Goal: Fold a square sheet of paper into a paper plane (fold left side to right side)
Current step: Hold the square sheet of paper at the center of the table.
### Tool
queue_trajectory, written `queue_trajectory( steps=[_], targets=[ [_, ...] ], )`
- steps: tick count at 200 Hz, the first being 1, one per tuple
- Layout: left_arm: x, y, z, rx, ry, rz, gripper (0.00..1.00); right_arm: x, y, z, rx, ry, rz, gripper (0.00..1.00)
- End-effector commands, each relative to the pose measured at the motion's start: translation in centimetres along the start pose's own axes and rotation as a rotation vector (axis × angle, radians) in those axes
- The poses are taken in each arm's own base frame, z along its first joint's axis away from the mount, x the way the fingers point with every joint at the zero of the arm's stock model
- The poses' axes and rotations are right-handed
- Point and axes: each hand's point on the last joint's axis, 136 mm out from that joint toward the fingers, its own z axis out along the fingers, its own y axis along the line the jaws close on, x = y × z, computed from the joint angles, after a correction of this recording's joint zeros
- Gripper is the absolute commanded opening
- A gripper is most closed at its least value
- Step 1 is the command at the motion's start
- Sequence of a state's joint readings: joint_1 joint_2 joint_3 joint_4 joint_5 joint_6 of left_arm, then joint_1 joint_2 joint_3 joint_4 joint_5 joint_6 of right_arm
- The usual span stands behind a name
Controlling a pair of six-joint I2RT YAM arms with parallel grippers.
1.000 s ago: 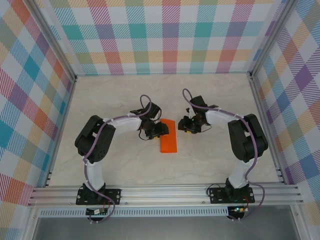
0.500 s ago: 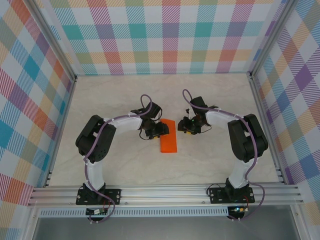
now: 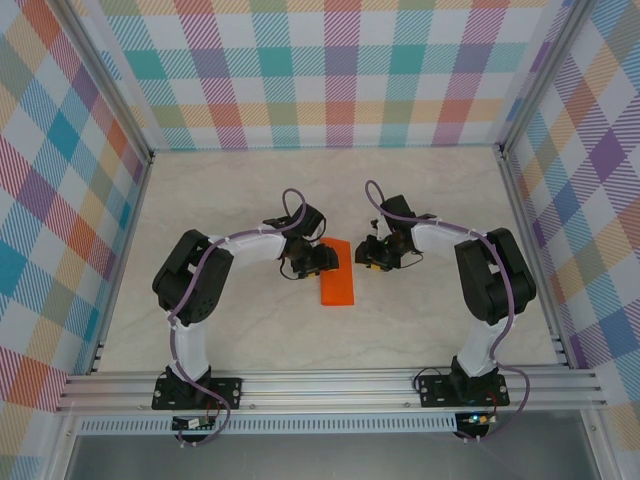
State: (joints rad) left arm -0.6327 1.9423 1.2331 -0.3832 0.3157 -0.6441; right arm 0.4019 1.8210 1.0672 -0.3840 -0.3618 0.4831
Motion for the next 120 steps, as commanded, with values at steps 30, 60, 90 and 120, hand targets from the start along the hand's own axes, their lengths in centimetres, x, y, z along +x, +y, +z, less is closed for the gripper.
queue_trajectory(
  steps=[30,60,90,120],
  targets=[
    [1.96,-0.18,3.52,-0.004,0.063,0.011,0.54,0.24,1.40,-0.20,-0.078,0.003,0.002,0.35],
    [1.95,0.14,3.63,-0.015,0.065,0.004,0.54,0.33,1.32,-0.05,-0.078,0.007,0.004,0.33],
    [2.07,0.62,3.67,-0.036,0.069,-0.004,0.54,0.33,1.35,0.01,-0.079,0.009,0.005,0.32],
    [2.17,0.72,3.75,-0.044,0.072,-0.007,0.54,0.29,1.45,-0.07,-0.081,0.008,0.004,0.32]
  ],
)
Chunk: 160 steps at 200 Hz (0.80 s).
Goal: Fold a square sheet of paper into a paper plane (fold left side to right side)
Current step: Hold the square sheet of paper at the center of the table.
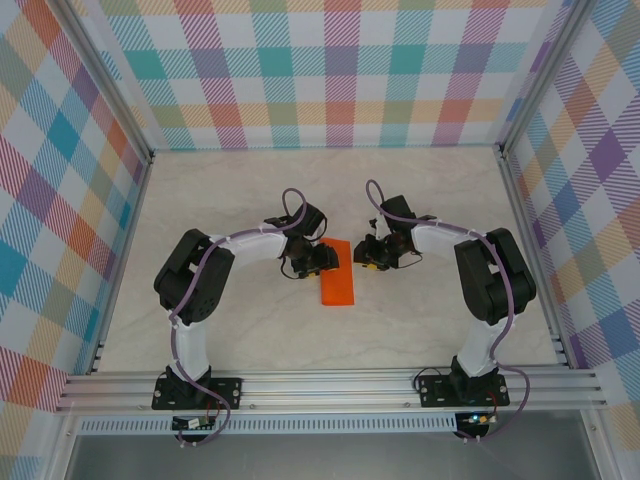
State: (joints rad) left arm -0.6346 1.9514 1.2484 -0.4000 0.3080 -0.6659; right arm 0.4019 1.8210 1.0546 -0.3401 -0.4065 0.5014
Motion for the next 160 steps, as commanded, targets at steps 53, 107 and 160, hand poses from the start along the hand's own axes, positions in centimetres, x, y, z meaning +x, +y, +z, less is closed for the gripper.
queue_trajectory(
  steps=[53,107,160],
  targets=[
    [2.2,0.8,3.7,-0.036,0.070,0.017,0.54,0.4,1.2,0.0,-0.069,0.016,0.000,0.28],
    [2.3,0.9,3.8,-0.037,0.073,0.016,0.54,0.5,2.0,0.7,-0.129,0.039,0.012,0.11],
    [2.3,0.8,3.8,-0.035,0.072,0.017,0.54,0.8,2.3,2.0,-0.137,0.075,0.017,0.09]
  ],
)
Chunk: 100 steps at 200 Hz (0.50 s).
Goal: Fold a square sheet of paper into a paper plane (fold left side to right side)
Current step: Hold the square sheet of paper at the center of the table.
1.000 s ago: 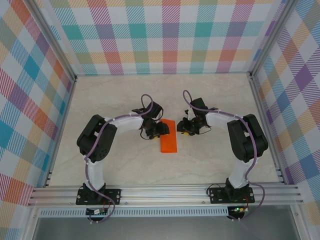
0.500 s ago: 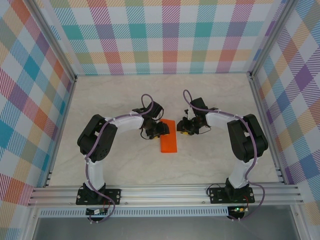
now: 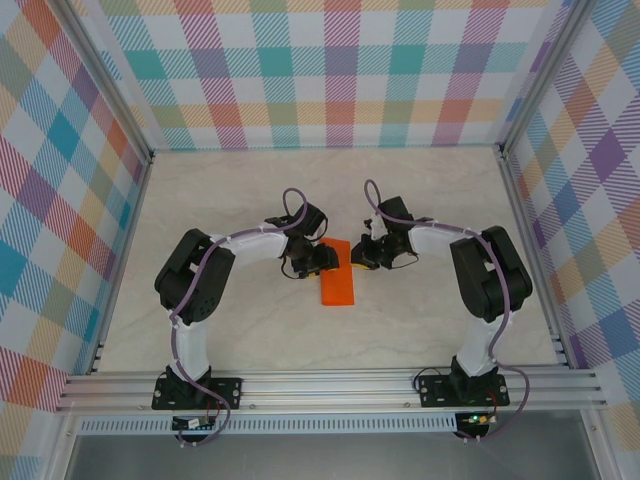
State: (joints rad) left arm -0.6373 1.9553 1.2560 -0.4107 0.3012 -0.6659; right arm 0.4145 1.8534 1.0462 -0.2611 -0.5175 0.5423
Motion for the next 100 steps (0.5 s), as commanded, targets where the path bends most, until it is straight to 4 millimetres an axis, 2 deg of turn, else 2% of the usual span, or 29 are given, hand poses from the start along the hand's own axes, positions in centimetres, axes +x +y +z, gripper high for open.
queue_trajectory(
  steps=[1,63,100],
  targets=[
    [2.3,0.8,3.7,-0.026,0.071,0.017,0.54,0.3,0.3,1.0,-0.025,0.034,0.007,0.09],
    [2.4,0.8,3.6,-0.028,0.069,0.018,0.54,1.1,-1.6,2.0,0.047,0.072,0.031,0.09],
    [2.0,0.2,2.7,-0.018,0.050,0.033,0.55,1.8,-3.2,2.4,0.107,0.101,0.049,0.09]
  ],
)
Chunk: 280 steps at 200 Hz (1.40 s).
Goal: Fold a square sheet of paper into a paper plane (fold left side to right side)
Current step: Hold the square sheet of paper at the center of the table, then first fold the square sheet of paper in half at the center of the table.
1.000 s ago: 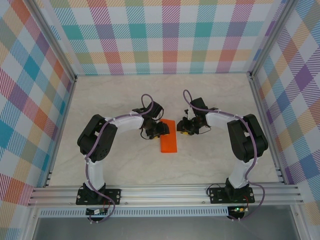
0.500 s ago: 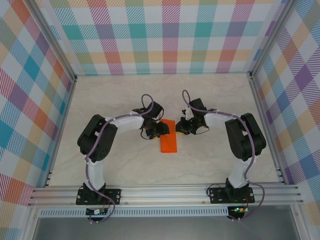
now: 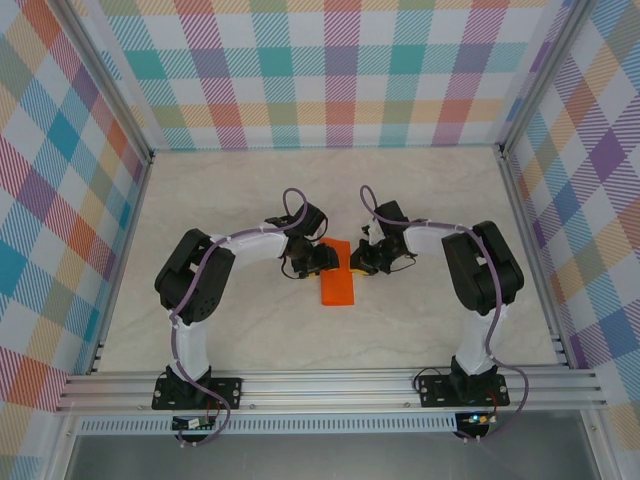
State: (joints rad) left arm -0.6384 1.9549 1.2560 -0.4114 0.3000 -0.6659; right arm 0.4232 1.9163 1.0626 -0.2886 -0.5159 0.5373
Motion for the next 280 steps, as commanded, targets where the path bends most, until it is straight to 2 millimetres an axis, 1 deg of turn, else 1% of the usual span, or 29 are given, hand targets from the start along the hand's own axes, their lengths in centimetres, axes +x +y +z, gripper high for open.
queue_trajectory(
  steps=[1,25,56,79,100,131,153,168,185,194,207,237,244,280],
  targets=[
    [1.9,0.1,2.7,-0.015,0.049,0.034,0.55,0.9,-1.9,1.0,0.074,0.045,0.019,0.09],
    [1.5,-0.9,1.5,0.002,0.031,0.052,0.56,1.3,-2.6,1.2,0.100,0.062,0.029,0.09],
    [0.6,-2.9,-1.0,0.054,-0.014,0.071,0.59,1.7,-3.4,1.6,0.128,0.076,0.043,0.09],
    [-0.1,-3.5,-2.9,0.058,-0.061,0.078,0.63,1.8,-3.8,1.8,0.135,0.083,0.051,0.09],
    [-0.4,-4.0,-4.4,0.072,-0.089,0.076,0.64,1.9,-3.8,1.9,0.137,0.088,0.052,0.09],
    [-0.4,-5.2,-5.8,0.136,-0.111,0.070,0.62,1.8,-3.9,1.8,0.141,0.086,0.052,0.09],
    [-0.5,-5.6,-6.4,0.151,-0.125,0.076,0.58,1.7,-3.8,1.8,0.140,0.084,0.050,0.09],
    [-0.4,-6.3,-6.2,0.184,-0.110,0.085,0.51,1.8,-3.9,1.8,0.139,0.086,0.052,0.09],
    [-0.1,-7.2,-5.2,0.241,-0.072,0.092,0.39,1.7,-3.8,1.8,0.140,0.084,0.050,0.09],
    [0.1,-7.4,-4.6,0.257,-0.054,0.092,0.34,1.8,-3.9,1.8,0.141,0.085,0.051,0.09],
    [0.4,-7.0,-3.5,0.246,-0.025,0.082,0.30,1.8,-3.9,1.8,0.143,0.086,0.053,0.09],
    [0.5,-5.7,-1.6,0.204,-0.006,0.085,0.26,1.8,-4.0,1.8,0.148,0.087,0.054,0.09],
    [0.6,-5.1,-1.1,0.181,0.000,0.085,0.26,1.8,-4.1,1.8,0.152,0.087,0.053,0.09],
    [1.1,-2.7,0.2,0.100,0.007,0.078,0.24,1.9,-4.4,1.6,0.175,0.090,0.048,0.09]
  ],
)
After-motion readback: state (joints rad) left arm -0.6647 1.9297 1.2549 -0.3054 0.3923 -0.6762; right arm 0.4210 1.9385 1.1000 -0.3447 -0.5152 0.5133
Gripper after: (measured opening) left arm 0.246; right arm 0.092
